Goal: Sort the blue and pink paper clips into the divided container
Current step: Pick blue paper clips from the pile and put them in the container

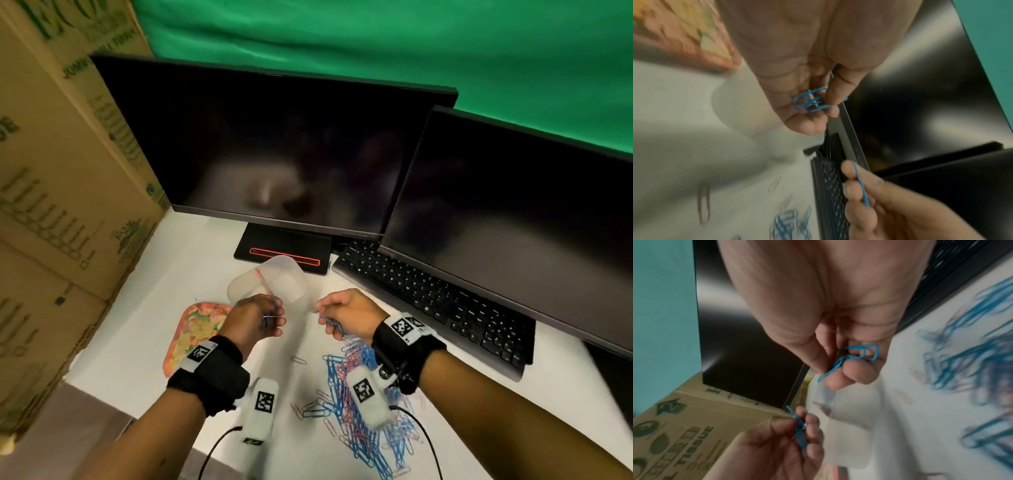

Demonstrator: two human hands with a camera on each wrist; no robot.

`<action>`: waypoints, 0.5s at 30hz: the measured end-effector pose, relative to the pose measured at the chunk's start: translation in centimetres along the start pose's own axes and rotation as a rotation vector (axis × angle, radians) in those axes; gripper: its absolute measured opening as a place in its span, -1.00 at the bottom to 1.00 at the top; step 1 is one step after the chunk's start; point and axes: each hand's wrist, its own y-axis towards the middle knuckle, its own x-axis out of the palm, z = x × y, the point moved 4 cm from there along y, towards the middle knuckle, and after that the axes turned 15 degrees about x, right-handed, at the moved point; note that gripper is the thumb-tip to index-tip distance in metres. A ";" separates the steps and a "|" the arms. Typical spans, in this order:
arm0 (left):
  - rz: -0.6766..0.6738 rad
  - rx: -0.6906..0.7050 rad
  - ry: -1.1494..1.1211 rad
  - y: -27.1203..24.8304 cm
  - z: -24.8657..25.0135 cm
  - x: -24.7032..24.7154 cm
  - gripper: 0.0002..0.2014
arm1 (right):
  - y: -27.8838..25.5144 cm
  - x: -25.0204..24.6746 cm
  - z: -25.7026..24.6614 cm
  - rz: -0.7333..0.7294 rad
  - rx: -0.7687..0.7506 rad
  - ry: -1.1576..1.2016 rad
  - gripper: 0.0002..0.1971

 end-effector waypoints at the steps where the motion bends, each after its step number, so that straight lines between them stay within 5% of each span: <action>1: 0.040 -0.011 0.009 0.1 0.3 -0.6 -0.82 | 0.6 1.1 -0.9 0.008 0.000 -0.025 -0.81; 9: 0.217 -0.081 0.041 2.1 1.8 -4.2 -0.70 | 3.0 7.6 -6.8 0.010 0.031 -0.105 -0.71; 15: 0.205 -0.087 0.165 2.8 3.2 -4.1 -0.59 | 3.4 8.0 -8.6 0.035 -0.037 -0.303 -0.66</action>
